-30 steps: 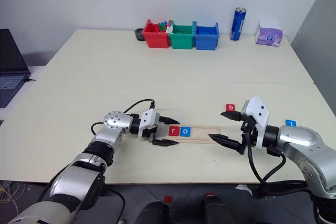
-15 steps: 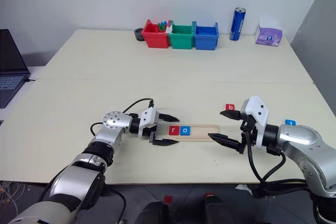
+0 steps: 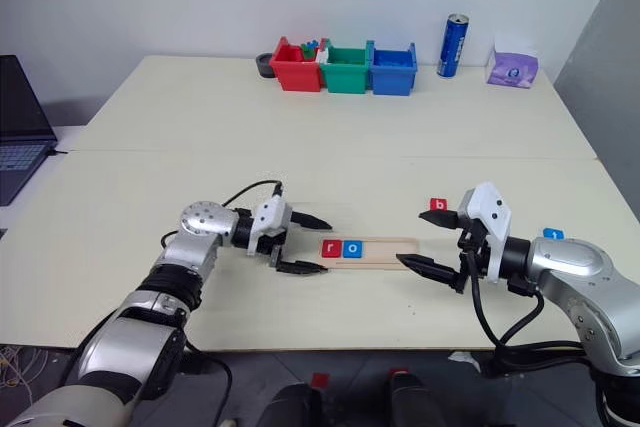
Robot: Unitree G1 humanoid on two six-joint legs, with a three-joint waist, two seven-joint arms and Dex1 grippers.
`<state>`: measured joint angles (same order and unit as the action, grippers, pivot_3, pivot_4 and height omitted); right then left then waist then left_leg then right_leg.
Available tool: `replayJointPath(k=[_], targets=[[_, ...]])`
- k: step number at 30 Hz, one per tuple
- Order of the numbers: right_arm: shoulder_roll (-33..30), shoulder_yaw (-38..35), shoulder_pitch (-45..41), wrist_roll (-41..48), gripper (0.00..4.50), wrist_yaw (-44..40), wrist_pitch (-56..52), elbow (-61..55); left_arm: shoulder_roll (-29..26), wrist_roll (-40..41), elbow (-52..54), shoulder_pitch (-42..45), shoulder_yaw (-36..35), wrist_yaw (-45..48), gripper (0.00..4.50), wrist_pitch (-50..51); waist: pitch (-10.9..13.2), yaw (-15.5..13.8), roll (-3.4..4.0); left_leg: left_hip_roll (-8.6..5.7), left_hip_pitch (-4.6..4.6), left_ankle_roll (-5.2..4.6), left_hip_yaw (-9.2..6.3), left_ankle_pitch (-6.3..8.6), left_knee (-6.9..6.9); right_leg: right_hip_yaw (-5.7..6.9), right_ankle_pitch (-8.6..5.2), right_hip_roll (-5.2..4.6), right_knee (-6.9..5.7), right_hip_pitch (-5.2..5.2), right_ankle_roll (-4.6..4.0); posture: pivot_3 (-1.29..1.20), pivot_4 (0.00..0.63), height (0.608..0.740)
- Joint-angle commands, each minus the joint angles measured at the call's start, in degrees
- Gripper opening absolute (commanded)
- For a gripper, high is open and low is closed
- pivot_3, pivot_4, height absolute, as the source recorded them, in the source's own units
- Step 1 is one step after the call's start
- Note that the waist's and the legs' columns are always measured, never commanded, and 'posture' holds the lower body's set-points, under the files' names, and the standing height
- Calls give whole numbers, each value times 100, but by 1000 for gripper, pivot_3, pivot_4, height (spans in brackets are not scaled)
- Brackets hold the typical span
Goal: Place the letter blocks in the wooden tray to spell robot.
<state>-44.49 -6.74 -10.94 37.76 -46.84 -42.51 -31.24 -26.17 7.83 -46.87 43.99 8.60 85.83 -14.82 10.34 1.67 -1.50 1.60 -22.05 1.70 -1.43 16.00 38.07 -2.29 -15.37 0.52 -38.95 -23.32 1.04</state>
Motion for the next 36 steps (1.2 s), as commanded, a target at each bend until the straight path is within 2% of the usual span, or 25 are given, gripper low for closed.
replayJointPath(k=[1, 3, 6, 10, 13, 17, 22, 36], targets=[[52, -144, -58, 119, 4500, 133, 10, -124, -243, 377, 753, 22, -280, 29, 4483, 767, 0, 2, 0, 0, 0, 0, 0, 0, 0, 0, -2, 0, 0, 0, 3, 0, 150, 740], [132, -162, -47, 114, 4500, 319, -49, -124, -302, 523, 1177, -67, -391, -115, 4483, 1141, 0, 0, 0, 1, 0, 0, 0, 0, 0, 0, -2, 0, 0, 0, 4, 0, 150, 740], [428, 82, -167, -680, 4500, 1188, 97, 155, -237, 641, 1944, -343, -518, -596, 4483, 1506, 0, -2, 0, 2, 0, 0, -2, 0, 0, -2, 1, -2, -1, 0, -1, 0, 150, 740], [1258, 230, -460, -1789, 4500, 3011, -231, 762, 30, 686, 3304, -1001, -495, -1489, 4483, 1984, -1, -2, 1, 4, 3, 2, -4, -1, 2, -15, 8, -8, -5, 0, -13, 0, 150, 740], [1834, 352, -558, -2163, 4500, 3750, -603, 918, 169, 608, 4049, -1449, -347, -1895, 4483, 2158, -1, -4, 1, 9, 0, 3, -5, -1, -1, -25, 11, -12, -7, -3, -19, 0, 150, 740], [2610, 545, -680, -2486, 4500, 4434, -898, 1022, 329, 635, 4506, -1760, -323, -2391, 4483, 2380, -2, 3, 4, 7, -3, 3, -5, -2, -5, -23, 12, -10, -10, -9, -20, 0, 150, 740], [3331, 531, -916, -2710, 4500, 4943, -1120, 1173, 475, 657, 4777, -1892, -367, -2951, 4483, 2569, -3, 2, 5, 5, -1, 3, -4, -2, -3, -23, 12, -10, -10, -9, -21, 0, 150, 740], [3947, 370, -1190, -3174, 4500, 5496, -1040, 1893, 455, 768, 5063, -1993, -245, -3151, 4483, 2747, -3, 8, 6, 2, -4, 3, -1, -1, -5, -22, 12, -11, -6, -10, -21, 0, 150, 740]])
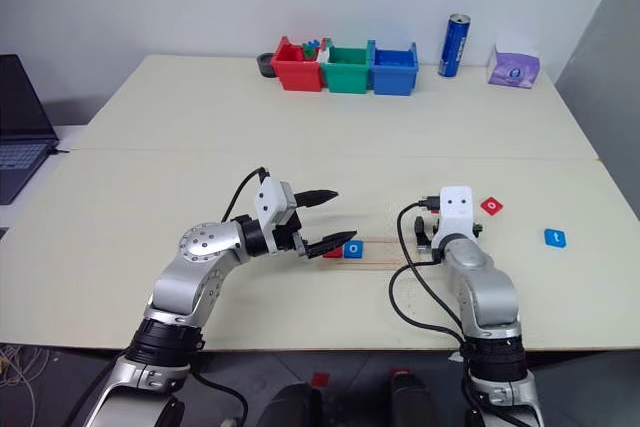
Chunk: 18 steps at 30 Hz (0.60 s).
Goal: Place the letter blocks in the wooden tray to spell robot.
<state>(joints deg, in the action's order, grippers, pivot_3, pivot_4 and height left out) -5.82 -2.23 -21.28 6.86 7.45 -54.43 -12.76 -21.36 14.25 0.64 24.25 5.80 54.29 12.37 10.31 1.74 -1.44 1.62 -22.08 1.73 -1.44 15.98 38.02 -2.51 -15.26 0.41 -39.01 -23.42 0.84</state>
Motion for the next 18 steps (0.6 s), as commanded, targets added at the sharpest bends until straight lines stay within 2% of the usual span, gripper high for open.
replayJointPath(k=[1, 15, 18], targets=[[110, -86, -185, -102, 4500, 73, 193, 117, -28, 141, 333, -25, 61, 22, 4483, 50, 0, 4, 0, 0, 0, 0, 0, 0, 0, 0, 0, 0, 0, 0, 0, 0, 150, 740], [178, -337, -431, -167, 4500, 31, 806, 1094, -57, 231, 482, -67, 106, -51, 4483, 211, -1, 10, 1, -1, 4, 0, 2, 0, 1, -1, 1, 0, -1, 2, 0, 0, 150, 740], [200, -345, -440, -152, 3953, 21, 858, 1142, -54, 242, 525, -87, 117, -70, 4500, 229, -1, 9, 1, -1, 4, 0, 2, 0, 1, -1, 0, 0, -1, 2, 0, 0, 150, 740]])
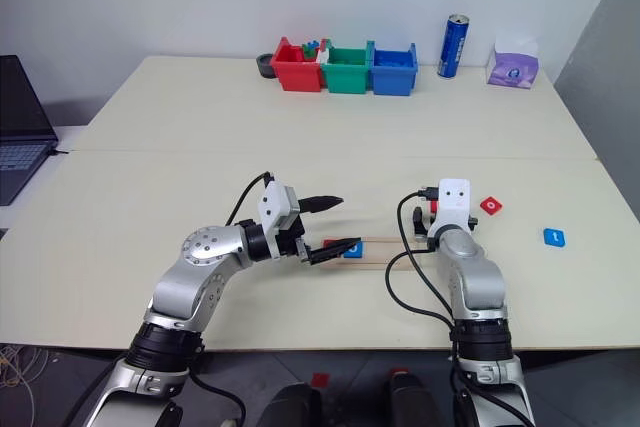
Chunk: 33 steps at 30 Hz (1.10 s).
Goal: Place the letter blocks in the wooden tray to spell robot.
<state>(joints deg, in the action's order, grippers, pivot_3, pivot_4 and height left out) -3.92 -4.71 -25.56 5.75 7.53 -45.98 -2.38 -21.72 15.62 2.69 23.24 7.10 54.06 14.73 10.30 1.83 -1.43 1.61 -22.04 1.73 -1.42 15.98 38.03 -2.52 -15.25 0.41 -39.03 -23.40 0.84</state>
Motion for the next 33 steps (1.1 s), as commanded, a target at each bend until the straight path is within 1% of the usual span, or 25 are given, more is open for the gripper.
replayJointPath(k=[1, 2, 6, 7, 11, 14, 18, 20, 22, 24, 26, 30, 33], targets=[[12, -94, -12, -41, 3591, 10, 26, 111, -19, 107, 326, 13, -10, -49, 4500, -5, 0, 0, 0, 0, 0, 0, -1, 0, 0, 0, 0, 0, 0, 0, 0, 0, 150, 740], [15, -93, -11, -41, 3301, 5, 36, 116, -20, 106, 328, 19, -8, -54, 4500, -5, 0, -1, 0, 1, 0, 0, -1, 0, 0, 0, 0, 0, 0, 0, 0, 0, 150, 740], [15, -79, -8, -51, 1799, -12, 60, 127, -25, 103, 322, 52, -10, -79, 4500, -10, 0, -3, 0, 1, -1, 0, -1, 0, 0, 0, 0, 0, 1, 0, 0, 0, 150, 740], [12, -75, -6, -55, 1512, -15, 63, 129, -26, 104, 321, 54, -9, -83, 4500, -11, 0, -3, 0, 1, -1, 0, -1, 0, 0, 0, 0, 0, 1, 0, 0, 0, 150, 740], [-122, 10, 73, -113, 1458, -96, -74, -36, -27, 107, 338, 41, 11, -74, 4500, -21, 0, -3, 0, 0, 0, 0, -1, 0, 0, 0, 0, 0, 1, 0, 0, 0, 150, 740], [-388, 75, 303, -39, 1458, -354, -498, -616, -56, 140, 405, -3, 46, 0, 4500, 5, 0, -20, 0, 0, -3, 0, -2, 0, -1, 1, 0, -1, 3, 0, 0, 0, 150, 740], [-805, -56, 875, 253, 1458, -727, -1731, -2103, -247, 269, 672, -187, 149, 272, 4500, 166, 0, -24, 0, 4, -10, 0, -7, 1, -7, 3, -2, -3, 8, -3, 1, 0, 150, 740], [-1005, -131, 1296, 427, 1458, -906, -2488, -2994, -316, 297, 791, -282, 201, 331, 4500, 206, 0, -32, 2, 5, -14, 0, -9, 1, -9, 3, -3, -3, 10, -5, 2, 0, 150, 740], [-1117, -193, 1631, 556, 1458, -1029, -3123, -3716, -342, 320, 863, -336, 231, 345, 4500, 240, 0, -25, 2, 6, -15, 0, -13, 2, -8, 6, -5, -4, 10, -5, 3, 0, 150, 740], [-1109, -241, 1879, 641, 1458, -1094, -3650, -4272, -335, 316, 882, -355, 261, 328, 4500, 245, 0, -19, 2, 5, -12, 1, -15, 1, -7, 6, -6, -4, 7, -5, 5, 0, 150, 740], [-958, -293, 2037, 680, 1458, -1127, -4140, -4665, -304, 333, 895, -342, 304, 313, 4500, 279, 0, -16, 2, 2, -8, 1, -12, 1, -6, 5, -20, 0, 6, -4, 29, 0, 150, 740], [-793, -298, 2004, 659, 1458, -1145, -4555, -4850, -261, 340, 916, -313, 363, 295, 4500, 315, -1, 3, 2, 4, 2, 1, -9, 1, -6, 4, -21, 7, 5, -1, 31, 0, 150, 740], [-721, -319, 1956, 641, 1458, -1145, -4648, -4818, -254, 343, 894, -274, 382, 311, 4500, 324, -1, 3, 2, 3, 3, 1, -6, 1, -5, 4, -21, 8, 6, 1, 31, 0, 150, 740]])
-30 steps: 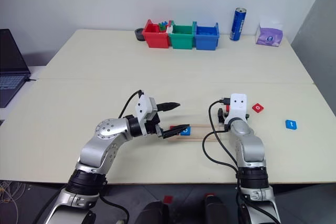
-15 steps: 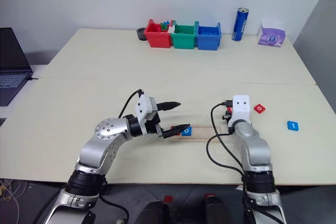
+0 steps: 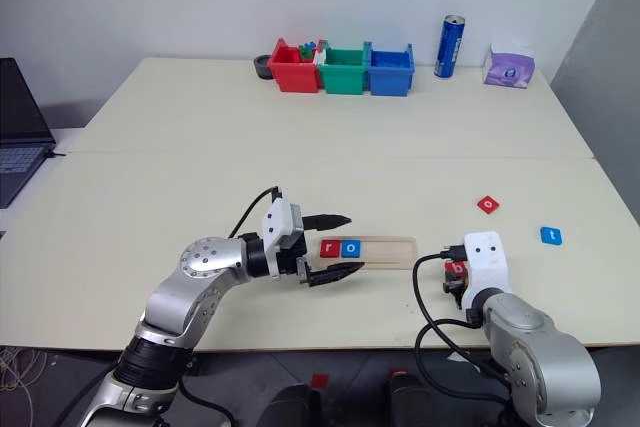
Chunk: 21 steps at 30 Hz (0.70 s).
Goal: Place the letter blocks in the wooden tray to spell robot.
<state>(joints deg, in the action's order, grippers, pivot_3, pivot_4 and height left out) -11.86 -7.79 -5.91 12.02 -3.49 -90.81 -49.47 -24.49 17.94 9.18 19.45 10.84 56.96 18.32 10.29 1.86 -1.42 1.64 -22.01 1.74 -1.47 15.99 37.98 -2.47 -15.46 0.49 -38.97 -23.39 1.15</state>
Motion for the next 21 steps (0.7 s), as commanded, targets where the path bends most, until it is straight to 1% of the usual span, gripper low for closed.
replayJointPath(k=[1, 3, 5, 7, 11, 12, 16, 18, 20, 21], targets=[[73, -4, -18, 17, 1458, -50, -169, -98, 20, 112, 231, 117, 9, 23, 4500, -40, 0, 0, 0, 0, 0, 0, 0, 0, 0, -1, 0, 0, 0, 0, 0, 0, 150, 740], [83, -2, -26, 33, 1458, -75, -169, -79, 17, 113, 213, 127, 6, 24, 4500, -48, 0, 0, 0, 1, 0, 0, 0, 0, -1, -1, 0, 0, 1, 0, 0, 0, 150, 740], [84, -7, -36, 60, 2209, -115, -169, -59, 15, 111, 204, 127, 1, 20, 4500, -54, 0, 0, 0, 1, 0, 0, 0, 0, -1, -1, 0, 0, 1, 0, 0, 0, 150, 740], [84, -30, -47, 106, 2843, -183, -169, -38, 13, 110, 202, 120, -5, 12, 4500, -59, 0, 1, 0, 1, 0, 0, 1, 0, -1, -2, 0, 0, 2, 0, 0, 0, 150, 740], [-118, -196, -158, 289, 4289, -442, -169, -161, 11, 111, 246, 45, -11, -19, 4500, -63, 0, 0, 0, 0, -1, 0, 0, 0, 0, -1, 0, 0, 2, 0, 0, 0, 150, 740], [-189, -244, -194, 320, 4470, -487, -169, -197, 11, 113, 259, 29, -9, -24, 4500, -60, 0, 0, 0, -1, 0, 0, 0, 0, 0, -1, 0, -1, 2, 0, 0, 0, 150, 740], [-747, -499, -489, 463, 4470, -689, -169, -287, 20, 129, 276, -5, -5, -17, 4500, -61, 1, -2, 0, -4, -2, 0, 1, 0, -1, 1, 0, -2, 4, -1, 1, 0, 150, 740], [-1208, -634, -898, 605, 4470, -953, -169, -241, 16, 152, 256, 1, -6, 32, 4500, -76, 2, 0, 2, -4, -3, 0, 2, 0, -1, 2, 0, -2, 5, -2, 1, 0, 150, 740], [-1971, -667, -1541, 922, 4470, -1646, 288, 176, 16, 160, 201, 40, 16, 107, 4500, -111, 13, 19, 15, -4, -1, -1, 4, 0, 0, 2, 0, -1, 4, -4, 1, 0, 150, 740], [-2318, -671, -1672, 1128, 4470, -2128, 690, 455, 16, 161, 174, 55, 29, 148, 4500, -137, 14, 20, 17, -6, -1, -1, 8, 0, 1, -6, 1, -2, 3, -6, 2, 0, 150, 740]])
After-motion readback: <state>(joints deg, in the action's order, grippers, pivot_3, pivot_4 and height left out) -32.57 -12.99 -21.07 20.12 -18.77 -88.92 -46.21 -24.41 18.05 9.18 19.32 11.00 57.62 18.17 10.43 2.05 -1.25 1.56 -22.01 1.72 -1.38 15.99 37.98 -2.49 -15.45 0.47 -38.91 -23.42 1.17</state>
